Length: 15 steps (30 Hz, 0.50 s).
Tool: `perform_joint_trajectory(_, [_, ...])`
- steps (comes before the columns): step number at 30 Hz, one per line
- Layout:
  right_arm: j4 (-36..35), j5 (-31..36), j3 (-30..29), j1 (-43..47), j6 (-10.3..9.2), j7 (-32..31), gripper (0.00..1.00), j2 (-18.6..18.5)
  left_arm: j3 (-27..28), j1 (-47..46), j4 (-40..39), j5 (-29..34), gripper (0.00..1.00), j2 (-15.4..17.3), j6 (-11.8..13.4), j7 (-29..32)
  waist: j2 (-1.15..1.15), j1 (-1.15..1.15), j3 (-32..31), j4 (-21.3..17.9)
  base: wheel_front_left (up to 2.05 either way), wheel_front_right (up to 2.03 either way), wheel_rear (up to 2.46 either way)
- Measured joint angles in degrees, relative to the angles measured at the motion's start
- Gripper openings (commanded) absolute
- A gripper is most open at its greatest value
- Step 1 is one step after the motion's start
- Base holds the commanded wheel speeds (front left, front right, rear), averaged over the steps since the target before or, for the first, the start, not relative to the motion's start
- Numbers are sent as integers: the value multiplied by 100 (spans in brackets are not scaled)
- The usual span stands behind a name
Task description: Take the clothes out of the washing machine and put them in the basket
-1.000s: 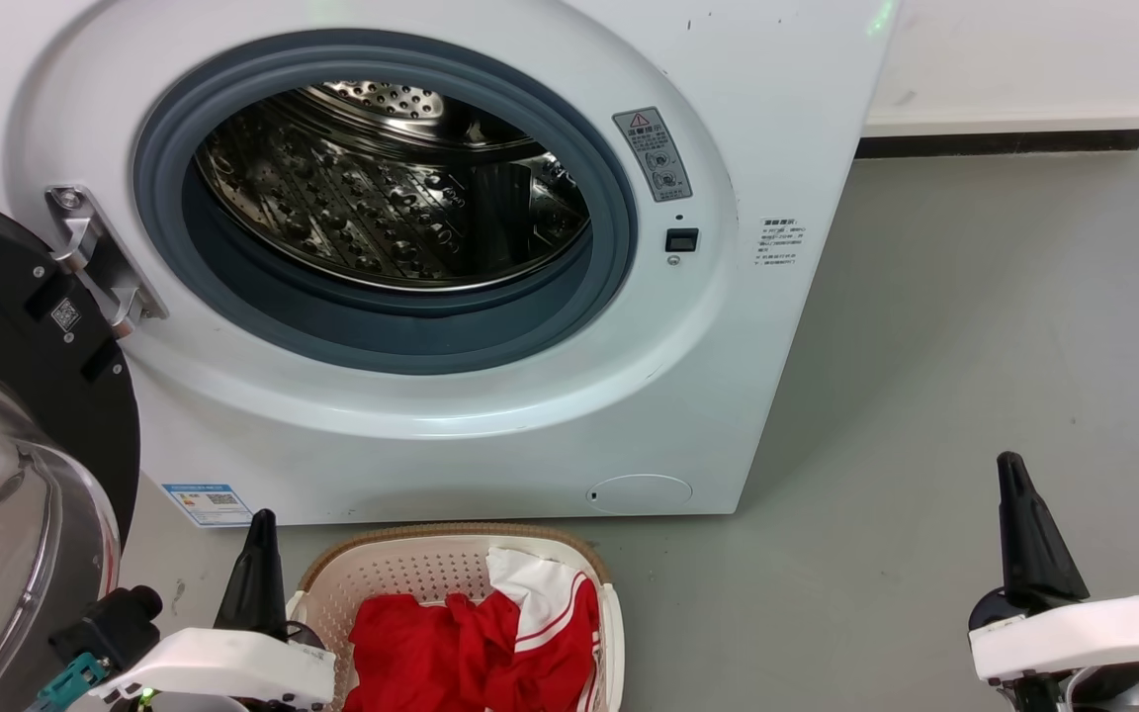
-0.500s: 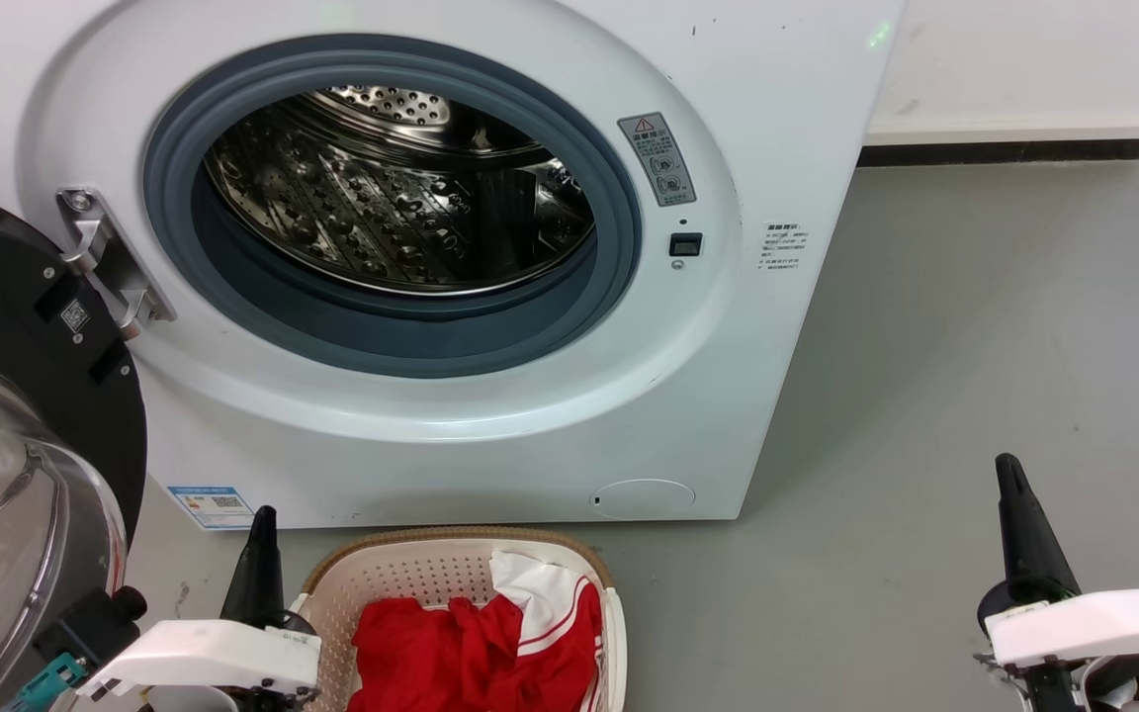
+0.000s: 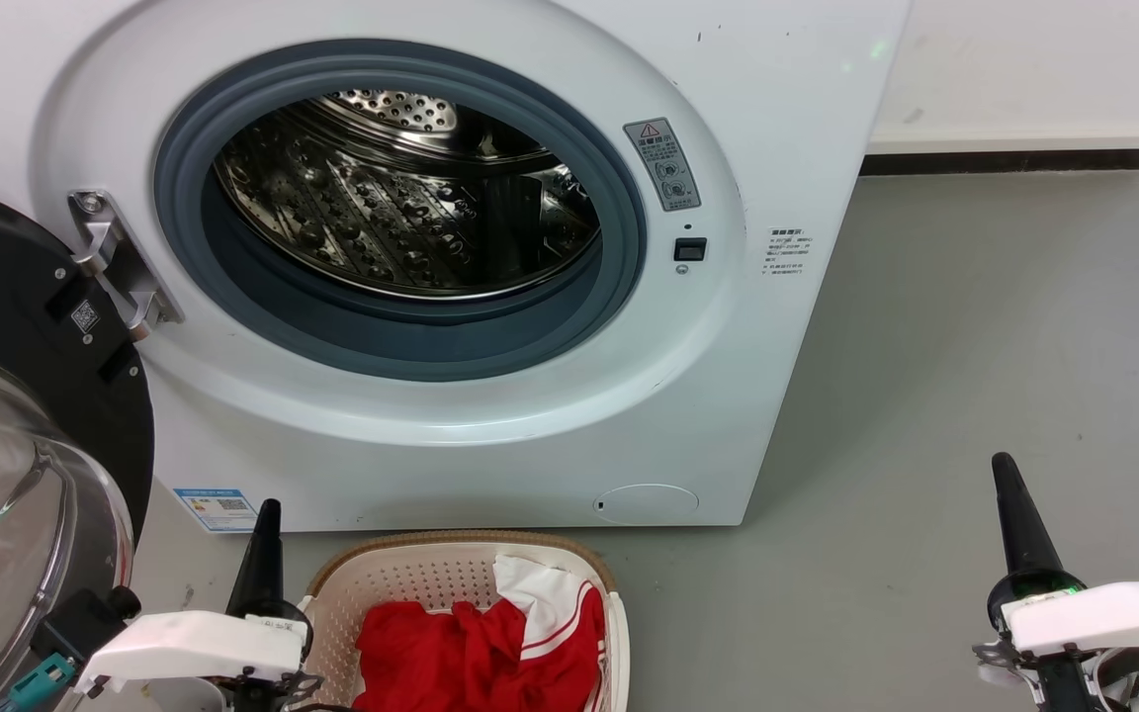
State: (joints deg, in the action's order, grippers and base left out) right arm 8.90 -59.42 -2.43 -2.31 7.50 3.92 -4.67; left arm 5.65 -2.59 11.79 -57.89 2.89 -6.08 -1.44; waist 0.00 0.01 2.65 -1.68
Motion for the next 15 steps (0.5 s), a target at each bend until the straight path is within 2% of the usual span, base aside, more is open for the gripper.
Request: perform_joint_trajectory(15, [135,-985,-33,-75,0,-224,0,-5,20,-99,65,-955,0,0,-47,226,0,0,-57,38,0,0,0])
